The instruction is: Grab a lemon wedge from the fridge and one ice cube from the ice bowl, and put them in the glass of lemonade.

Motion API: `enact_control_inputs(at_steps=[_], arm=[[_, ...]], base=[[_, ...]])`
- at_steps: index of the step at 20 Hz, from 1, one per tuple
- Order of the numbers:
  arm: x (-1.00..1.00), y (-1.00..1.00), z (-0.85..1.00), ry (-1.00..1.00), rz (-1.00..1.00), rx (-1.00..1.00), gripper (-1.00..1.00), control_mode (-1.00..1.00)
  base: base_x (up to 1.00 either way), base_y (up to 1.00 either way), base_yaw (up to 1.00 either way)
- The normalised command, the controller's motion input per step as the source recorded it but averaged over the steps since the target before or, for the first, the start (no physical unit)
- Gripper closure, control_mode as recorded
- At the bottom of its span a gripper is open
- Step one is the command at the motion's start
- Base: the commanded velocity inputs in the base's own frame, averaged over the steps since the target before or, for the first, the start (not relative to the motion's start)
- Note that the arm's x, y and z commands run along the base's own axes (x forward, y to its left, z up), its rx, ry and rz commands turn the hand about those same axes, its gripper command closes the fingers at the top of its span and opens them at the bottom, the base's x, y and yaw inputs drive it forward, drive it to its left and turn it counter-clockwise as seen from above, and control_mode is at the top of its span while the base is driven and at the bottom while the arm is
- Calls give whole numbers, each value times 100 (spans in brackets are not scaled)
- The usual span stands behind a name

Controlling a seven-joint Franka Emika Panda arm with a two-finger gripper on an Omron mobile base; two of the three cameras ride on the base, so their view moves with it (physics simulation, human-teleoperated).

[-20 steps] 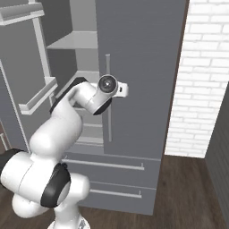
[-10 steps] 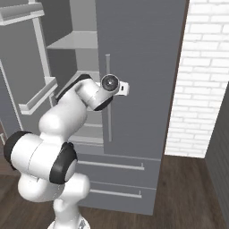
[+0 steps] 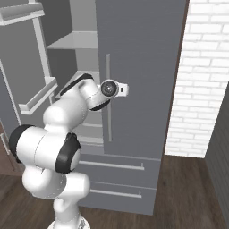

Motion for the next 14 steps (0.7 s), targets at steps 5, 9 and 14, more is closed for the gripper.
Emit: enact_control_inputs(at_steps=[5, 9, 14], arm=[[43, 2, -26, -3, 0, 0, 100, -100], [30, 2, -3, 1, 0, 0, 100, -100], [-12, -12, 0, 5, -2, 0, 100, -100]], base=[[0, 0, 0], [0, 0, 0], [0, 0, 0]])
